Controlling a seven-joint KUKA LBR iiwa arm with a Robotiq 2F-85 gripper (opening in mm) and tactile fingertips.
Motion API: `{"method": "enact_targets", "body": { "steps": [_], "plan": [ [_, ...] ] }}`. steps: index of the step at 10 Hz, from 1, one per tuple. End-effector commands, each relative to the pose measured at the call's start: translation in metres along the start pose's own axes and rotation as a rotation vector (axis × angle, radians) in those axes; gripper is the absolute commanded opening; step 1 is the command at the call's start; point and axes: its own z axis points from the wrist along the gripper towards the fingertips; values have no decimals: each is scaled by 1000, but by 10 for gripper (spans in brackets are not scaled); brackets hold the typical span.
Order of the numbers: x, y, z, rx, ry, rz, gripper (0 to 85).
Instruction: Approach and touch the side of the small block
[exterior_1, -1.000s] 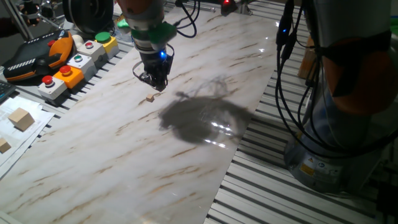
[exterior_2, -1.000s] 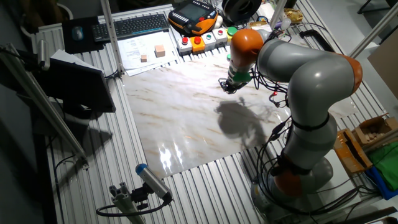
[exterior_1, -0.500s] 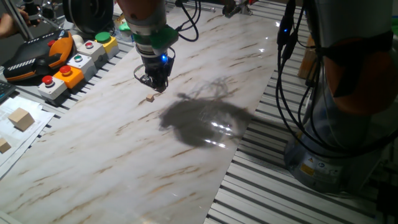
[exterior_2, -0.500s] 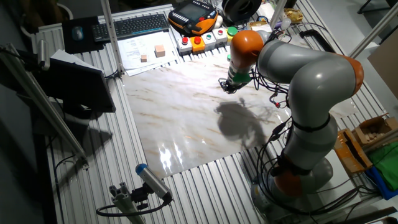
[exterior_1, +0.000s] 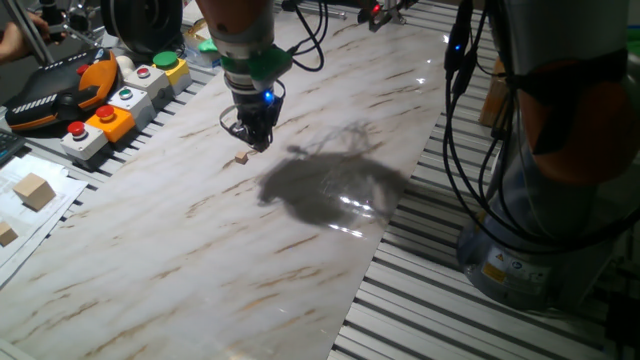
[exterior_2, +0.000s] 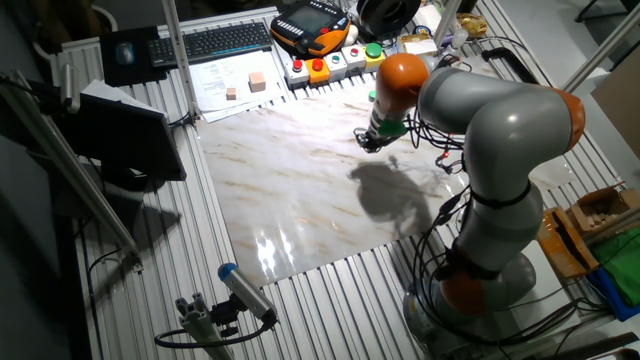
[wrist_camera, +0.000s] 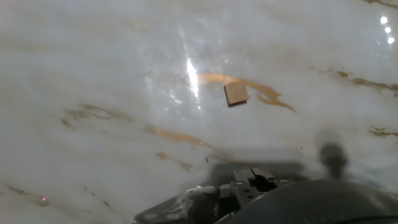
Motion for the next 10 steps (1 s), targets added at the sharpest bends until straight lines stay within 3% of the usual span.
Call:
{"method": "enact_targets", "body": {
  "steps": [1,3,6,8,10],
  "plan": [
    [-2,-2,-2,-10,4,0,7],
    [-5,-3,-1,12,-27,-11,7],
    [-5,3,3,14,-37,-22,7],
    [-5,3,3,21,-12,-21,7],
    [-5,3,3,-3,-2,-19,7]
  ]
}}
